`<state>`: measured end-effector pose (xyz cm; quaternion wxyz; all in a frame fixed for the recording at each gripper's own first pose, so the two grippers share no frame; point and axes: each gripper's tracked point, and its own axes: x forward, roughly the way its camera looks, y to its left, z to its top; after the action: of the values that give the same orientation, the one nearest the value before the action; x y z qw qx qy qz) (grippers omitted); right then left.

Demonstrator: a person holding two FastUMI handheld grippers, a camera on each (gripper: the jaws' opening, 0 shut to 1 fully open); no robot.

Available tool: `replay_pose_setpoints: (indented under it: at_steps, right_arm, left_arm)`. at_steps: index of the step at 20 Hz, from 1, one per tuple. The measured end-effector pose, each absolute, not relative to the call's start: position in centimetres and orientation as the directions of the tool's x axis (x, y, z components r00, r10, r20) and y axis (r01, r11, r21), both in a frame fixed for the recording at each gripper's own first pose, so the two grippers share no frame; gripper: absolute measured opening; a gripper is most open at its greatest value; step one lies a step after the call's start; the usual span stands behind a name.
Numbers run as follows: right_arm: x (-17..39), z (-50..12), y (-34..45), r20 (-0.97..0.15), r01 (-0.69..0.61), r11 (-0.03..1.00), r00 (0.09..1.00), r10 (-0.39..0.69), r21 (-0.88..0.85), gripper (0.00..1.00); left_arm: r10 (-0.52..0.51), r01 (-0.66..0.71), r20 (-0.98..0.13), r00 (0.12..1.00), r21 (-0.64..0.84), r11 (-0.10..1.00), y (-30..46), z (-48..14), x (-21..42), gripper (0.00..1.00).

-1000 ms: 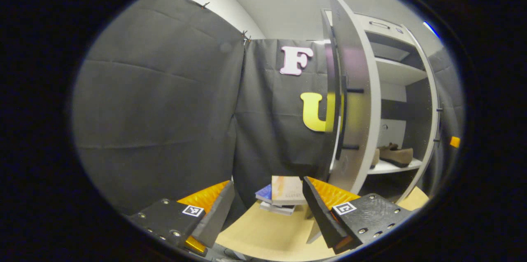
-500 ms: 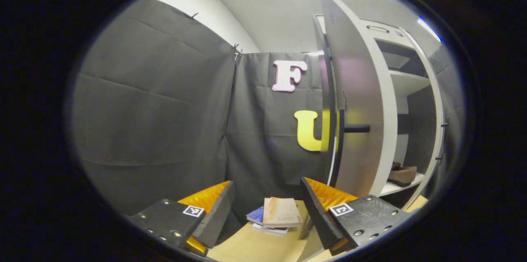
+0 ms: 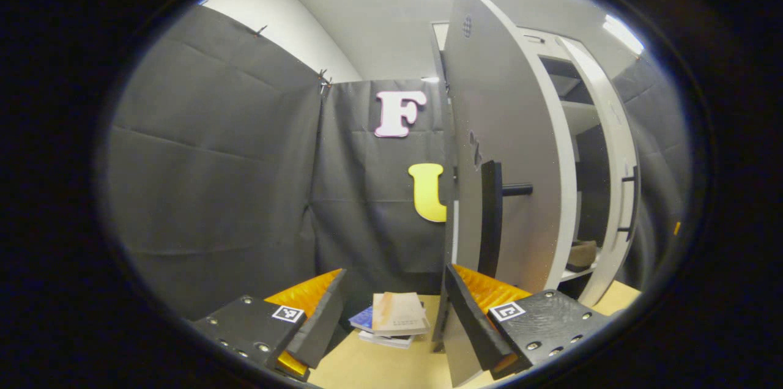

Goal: Grab one shoe with the right hand and put it into the shoe cabinet, grab the other shoe with the left hand and put it into the shoe cabinet; then close the right door with the right hand and the left door with the left hand.

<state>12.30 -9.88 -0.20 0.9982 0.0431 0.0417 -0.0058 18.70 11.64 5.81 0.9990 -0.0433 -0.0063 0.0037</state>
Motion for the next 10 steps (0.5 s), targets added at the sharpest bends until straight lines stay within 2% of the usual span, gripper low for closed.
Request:
replay_pose_setpoints:
  at_steps: [3,10]
  right_arm:
    - [12.4,-0.3,-9.5,-0.097,-0.009,0.997,0.995,0.017,0.081,0.98]
    - [11.2,-1.5,-9.9,-0.139,-0.019,0.996,0.990,0.031,0.091,0.98]
  left_arm:
    - [-0.033,0.036,0.024,0.999,-0.100,0.994,9.0,6.2,18.7,1.00]
    - [-0.060,0.062,0.024,0.998,-0.113,0.992,3.1,6.1,20.7,1.00]
